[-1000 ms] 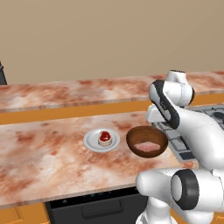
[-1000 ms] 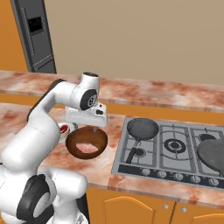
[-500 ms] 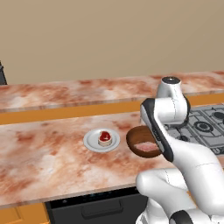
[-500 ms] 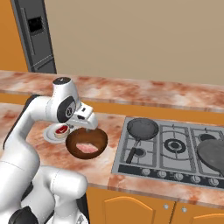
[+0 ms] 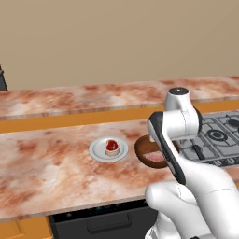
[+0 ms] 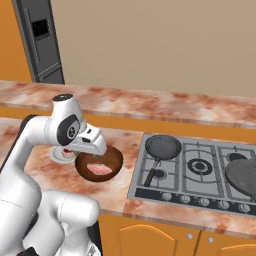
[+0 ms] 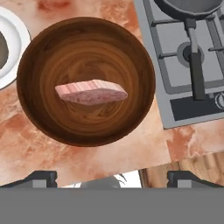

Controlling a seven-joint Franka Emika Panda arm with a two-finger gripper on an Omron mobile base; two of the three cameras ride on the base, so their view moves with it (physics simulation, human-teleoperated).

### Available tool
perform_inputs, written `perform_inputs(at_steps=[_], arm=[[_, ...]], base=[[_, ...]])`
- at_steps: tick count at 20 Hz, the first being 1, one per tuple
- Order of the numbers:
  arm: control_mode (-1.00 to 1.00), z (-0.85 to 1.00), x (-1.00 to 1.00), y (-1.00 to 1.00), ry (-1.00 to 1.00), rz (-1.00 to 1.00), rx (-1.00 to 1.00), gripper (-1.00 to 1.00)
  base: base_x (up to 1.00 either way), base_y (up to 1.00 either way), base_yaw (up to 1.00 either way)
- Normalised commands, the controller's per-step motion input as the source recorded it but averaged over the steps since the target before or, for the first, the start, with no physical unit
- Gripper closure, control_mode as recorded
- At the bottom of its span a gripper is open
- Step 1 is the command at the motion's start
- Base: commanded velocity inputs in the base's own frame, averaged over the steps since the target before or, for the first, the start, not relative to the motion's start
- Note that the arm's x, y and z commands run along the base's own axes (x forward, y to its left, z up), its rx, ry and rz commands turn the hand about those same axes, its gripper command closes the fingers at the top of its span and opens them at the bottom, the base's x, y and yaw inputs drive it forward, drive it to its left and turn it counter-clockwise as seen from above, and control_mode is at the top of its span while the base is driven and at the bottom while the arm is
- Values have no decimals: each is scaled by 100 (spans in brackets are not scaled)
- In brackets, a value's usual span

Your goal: Place one of the steaks on the plate and the other in the bowl. Then place the bowl in the fridge.

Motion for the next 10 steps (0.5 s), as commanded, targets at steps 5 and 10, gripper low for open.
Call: perform_inputs(at_steps=[5, 10], arm=[[-100, -4, -7, 0, 2, 2, 0, -100], [-100, 0, -1, -4, 0, 0, 0, -100]], base=[[0, 0, 0], [0, 0, 0]])
